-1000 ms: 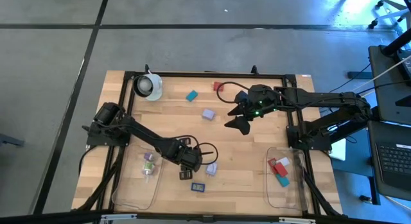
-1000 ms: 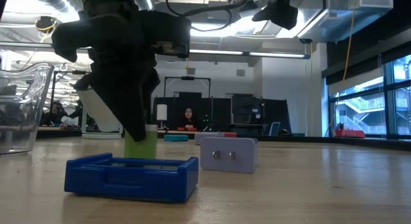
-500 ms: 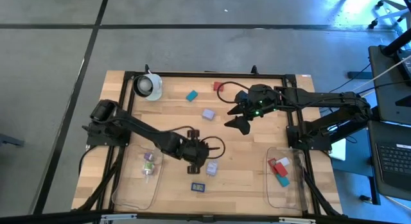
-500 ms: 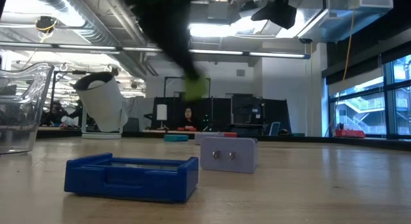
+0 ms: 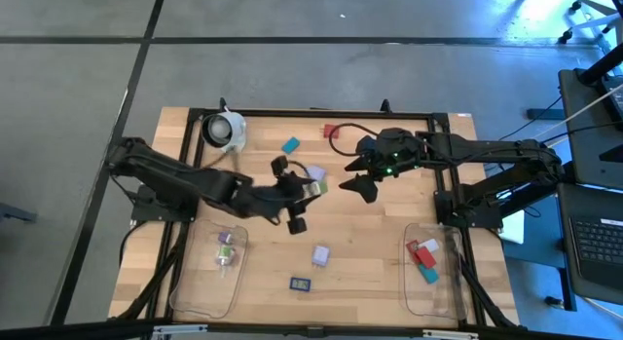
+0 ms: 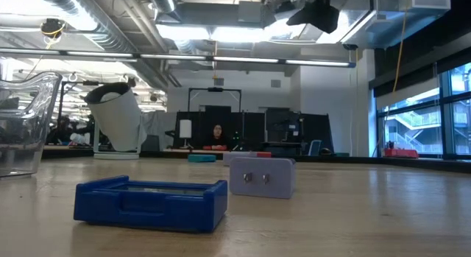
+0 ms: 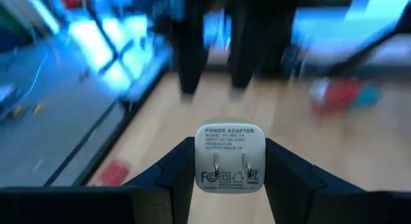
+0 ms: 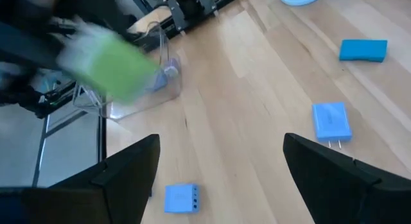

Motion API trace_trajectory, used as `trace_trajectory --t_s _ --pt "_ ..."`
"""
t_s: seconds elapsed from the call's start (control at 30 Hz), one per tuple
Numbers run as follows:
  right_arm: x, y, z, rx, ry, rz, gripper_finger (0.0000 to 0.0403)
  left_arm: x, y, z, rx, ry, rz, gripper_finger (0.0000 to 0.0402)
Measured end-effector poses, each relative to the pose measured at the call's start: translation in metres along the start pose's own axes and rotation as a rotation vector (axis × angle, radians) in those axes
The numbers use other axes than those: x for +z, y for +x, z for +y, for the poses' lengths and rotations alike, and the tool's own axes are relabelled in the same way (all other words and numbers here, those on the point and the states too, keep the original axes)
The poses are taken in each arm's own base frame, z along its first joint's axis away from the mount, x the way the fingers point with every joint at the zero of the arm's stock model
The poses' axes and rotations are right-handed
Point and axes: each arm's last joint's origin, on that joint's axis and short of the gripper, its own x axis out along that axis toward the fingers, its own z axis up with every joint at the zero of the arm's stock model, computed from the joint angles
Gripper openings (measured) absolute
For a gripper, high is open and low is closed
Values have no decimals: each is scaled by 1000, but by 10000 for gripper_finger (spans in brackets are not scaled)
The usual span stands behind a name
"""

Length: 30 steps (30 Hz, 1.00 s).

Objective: Pick & Place Office items
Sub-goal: Put the green adapter into the left transparent bin

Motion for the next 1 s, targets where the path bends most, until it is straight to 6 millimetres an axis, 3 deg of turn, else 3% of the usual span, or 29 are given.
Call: trace_trajectory --t_s 0.2,0.4,0.73,1.0 --pt "1 0 0 -15 0 -20 333 32 -27 4 -17 1 -250 146" --pt "2 0 0 -17 2 -25 333 46 -39 -1 -22 58 -385 147" --pt "2 0 0 -13 1 -32 333 45 -44 -8 -90 15 -394 148" --pt "2 0 0 -13 1 -32 333 37 -52 -18 -190 -250 -322 151"
